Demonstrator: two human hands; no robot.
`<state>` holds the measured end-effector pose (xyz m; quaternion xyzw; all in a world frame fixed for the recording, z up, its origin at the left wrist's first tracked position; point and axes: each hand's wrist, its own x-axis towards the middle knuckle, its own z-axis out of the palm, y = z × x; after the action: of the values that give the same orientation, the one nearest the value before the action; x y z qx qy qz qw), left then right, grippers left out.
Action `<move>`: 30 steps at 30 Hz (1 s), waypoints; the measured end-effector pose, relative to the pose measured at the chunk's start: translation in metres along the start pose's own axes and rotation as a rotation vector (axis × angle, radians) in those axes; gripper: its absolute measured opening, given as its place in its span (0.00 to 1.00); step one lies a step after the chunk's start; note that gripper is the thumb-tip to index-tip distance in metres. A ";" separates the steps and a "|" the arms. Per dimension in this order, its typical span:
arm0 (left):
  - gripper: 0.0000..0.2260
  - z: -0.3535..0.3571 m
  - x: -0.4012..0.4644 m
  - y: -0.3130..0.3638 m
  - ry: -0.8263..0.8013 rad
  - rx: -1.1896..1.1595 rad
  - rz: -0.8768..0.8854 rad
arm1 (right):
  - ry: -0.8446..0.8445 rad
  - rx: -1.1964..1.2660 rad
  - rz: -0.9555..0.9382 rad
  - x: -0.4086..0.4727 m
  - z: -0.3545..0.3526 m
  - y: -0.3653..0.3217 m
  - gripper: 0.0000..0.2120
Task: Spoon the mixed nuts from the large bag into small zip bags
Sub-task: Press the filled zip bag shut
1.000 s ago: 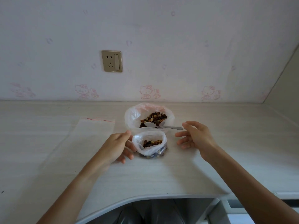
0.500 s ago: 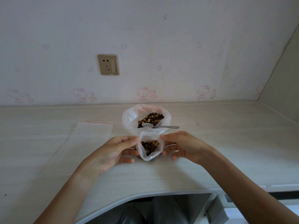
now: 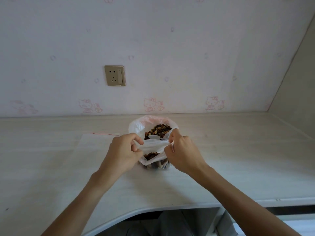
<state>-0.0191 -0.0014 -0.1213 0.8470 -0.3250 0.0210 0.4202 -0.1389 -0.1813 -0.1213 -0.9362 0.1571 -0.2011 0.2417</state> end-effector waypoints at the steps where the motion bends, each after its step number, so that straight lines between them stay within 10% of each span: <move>1: 0.11 0.000 0.000 0.001 0.021 0.115 0.048 | -0.027 0.042 0.037 0.000 0.000 -0.001 0.03; 5: 0.08 0.002 -0.004 0.004 -0.099 0.214 -0.108 | -0.226 0.615 0.331 -0.001 -0.005 -0.001 0.08; 10: 0.16 -0.002 -0.010 0.000 -0.351 -0.695 -0.379 | -0.420 1.173 0.390 -0.003 -0.008 0.014 0.12; 15: 0.18 -0.011 -0.010 -0.013 -0.584 -1.108 -0.364 | -0.421 1.549 0.514 -0.002 -0.006 0.022 0.13; 23: 0.12 -0.007 -0.010 -0.012 -0.395 -0.980 -0.341 | -0.368 1.528 0.432 -0.002 -0.001 0.023 0.11; 30: 0.11 -0.009 -0.008 0.005 -0.094 -0.642 -0.311 | -0.043 0.759 0.275 -0.002 -0.010 0.005 0.11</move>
<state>-0.0263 0.0071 -0.1145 0.7113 -0.2010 -0.1852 0.6476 -0.1463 -0.1886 -0.1165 -0.7546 0.1905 -0.1911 0.5981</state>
